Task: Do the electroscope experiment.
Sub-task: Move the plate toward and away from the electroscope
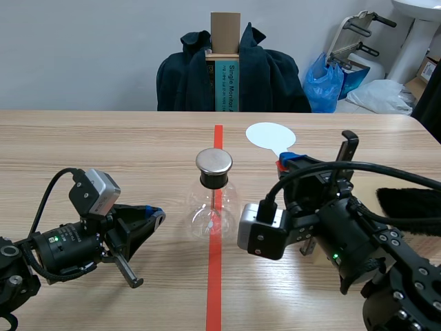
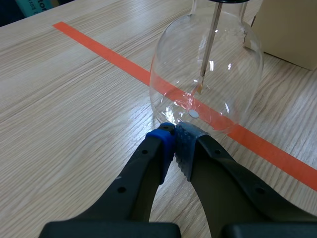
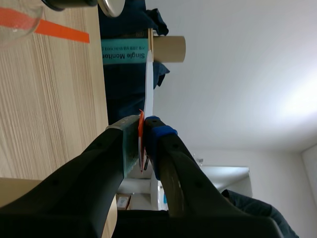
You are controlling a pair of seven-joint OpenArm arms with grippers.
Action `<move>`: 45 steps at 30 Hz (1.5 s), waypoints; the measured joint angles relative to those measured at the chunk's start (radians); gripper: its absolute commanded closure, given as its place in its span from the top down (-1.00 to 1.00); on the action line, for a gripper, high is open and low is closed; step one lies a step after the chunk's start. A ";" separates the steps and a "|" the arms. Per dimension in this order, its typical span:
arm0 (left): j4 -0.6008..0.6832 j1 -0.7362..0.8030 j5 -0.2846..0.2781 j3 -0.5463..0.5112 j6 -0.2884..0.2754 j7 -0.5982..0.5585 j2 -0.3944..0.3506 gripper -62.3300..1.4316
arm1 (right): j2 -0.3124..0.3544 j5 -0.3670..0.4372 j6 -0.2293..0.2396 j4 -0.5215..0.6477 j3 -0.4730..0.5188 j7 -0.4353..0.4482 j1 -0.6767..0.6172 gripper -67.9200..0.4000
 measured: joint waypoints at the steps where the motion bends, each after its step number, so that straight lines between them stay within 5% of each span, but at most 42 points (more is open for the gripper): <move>1: 0.000 0.000 0.000 0.000 0.000 0.000 0.000 -0.86 | 0.000 0.000 0.000 0.000 0.000 0.024 0.000 -0.97; 12: 0.000 0.000 0.000 0.000 0.000 0.000 0.000 -0.86 | 0.000 -0.001 0.000 0.000 0.000 0.249 0.000 -0.97; 22: 0.000 0.000 0.000 0.000 0.000 0.000 0.000 -0.86 | 0.000 -0.002 0.000 0.000 0.000 0.327 0.000 -0.97; 36: 0.000 0.000 0.000 0.000 0.000 0.000 0.000 -0.86 | 0.000 -0.002 0.000 0.000 0.000 0.318 0.000 -0.97; 45: 0.000 0.000 0.000 0.000 0.000 0.013 0.000 -0.86 | 0.000 0.000 0.000 0.000 0.000 0.159 0.000 -0.97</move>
